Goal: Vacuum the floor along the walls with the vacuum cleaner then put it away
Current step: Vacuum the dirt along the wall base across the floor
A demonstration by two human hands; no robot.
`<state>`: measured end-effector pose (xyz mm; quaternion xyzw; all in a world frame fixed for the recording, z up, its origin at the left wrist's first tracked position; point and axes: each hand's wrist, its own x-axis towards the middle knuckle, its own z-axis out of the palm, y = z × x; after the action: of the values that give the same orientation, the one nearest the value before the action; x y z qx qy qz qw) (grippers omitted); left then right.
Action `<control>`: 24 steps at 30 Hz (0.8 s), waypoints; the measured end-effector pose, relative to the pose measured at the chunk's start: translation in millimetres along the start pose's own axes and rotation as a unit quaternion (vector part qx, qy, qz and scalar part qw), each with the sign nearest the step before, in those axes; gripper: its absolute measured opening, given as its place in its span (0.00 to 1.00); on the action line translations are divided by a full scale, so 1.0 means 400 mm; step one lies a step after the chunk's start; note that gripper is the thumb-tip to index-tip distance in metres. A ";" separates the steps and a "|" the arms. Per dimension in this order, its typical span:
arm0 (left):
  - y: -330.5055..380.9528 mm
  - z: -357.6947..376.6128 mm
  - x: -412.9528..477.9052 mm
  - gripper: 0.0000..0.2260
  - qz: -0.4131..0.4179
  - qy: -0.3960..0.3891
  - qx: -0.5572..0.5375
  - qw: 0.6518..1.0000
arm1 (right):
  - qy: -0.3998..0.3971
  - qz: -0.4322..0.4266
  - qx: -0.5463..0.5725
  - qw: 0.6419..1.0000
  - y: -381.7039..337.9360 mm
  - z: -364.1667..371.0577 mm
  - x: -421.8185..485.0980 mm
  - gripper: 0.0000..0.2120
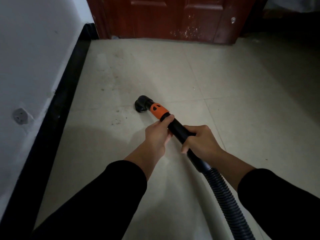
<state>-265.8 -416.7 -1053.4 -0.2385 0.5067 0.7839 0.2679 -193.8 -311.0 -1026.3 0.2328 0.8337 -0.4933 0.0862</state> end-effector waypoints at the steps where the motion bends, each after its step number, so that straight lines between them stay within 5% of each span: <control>1: 0.015 -0.006 -0.004 0.05 -0.006 0.005 -0.003 1.000 | -0.006 0.005 -0.006 1.000 -0.019 0.005 -0.001 0.16; 11: 0.099 -0.048 -0.038 0.07 -0.063 0.026 -0.004 0.998 | -0.018 0.058 -0.104 0.993 -0.146 0.024 -0.014 0.15; 24: 0.121 -0.065 0.009 0.07 -0.029 0.052 0.021 0.998 | -0.046 0.021 -0.068 0.996 -0.135 0.051 0.058 0.17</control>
<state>-297.8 -456.8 -1033.1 -0.2881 0.5295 0.7514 0.2686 -241.4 -343.3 -1002.6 0.2206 0.8555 -0.4437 0.1504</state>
